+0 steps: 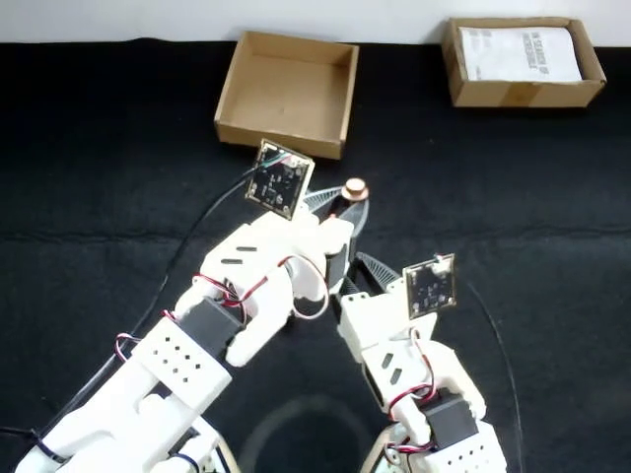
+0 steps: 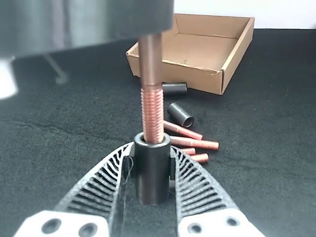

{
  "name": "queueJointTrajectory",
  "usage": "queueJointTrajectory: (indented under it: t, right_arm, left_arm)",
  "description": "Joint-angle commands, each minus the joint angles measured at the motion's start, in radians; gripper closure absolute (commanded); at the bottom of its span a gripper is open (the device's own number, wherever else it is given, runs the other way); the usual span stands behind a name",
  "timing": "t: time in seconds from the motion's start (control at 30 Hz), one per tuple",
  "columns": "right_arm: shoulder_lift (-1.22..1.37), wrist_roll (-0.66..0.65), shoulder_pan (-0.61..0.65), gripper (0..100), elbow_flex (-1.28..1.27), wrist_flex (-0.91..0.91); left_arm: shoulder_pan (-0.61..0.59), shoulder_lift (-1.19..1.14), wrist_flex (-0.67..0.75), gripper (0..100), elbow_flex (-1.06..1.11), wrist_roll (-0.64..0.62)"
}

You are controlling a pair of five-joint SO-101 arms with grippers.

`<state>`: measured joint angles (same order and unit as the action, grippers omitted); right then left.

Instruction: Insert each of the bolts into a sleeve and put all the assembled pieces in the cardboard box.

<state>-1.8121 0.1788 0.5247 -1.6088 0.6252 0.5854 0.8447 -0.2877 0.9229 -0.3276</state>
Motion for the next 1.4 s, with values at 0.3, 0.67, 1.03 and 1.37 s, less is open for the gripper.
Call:
queueJointTrajectory:
  t: [0.3,0.67,1.03,1.37]
  right_arm:
    - [-0.01,0.005,-0.028,99.2,0.016,-0.058]
    - [-0.001,0.003,-0.101,99.2,0.047,-0.062]
    - [-0.001,0.003,-0.102,99.2,0.047,-0.061]
    - [0.096,0.091,-0.101,99.2,0.317,0.035]
  left_arm:
    - [0.074,0.004,0.026,99,0.136,-0.008]
    - [0.119,0.005,-0.172,99,0.125,-0.002]
    - [0.191,0.005,-0.847,60,-0.226,0.002]
    - [0.094,0.056,-1.258,73,-0.539,0.003]
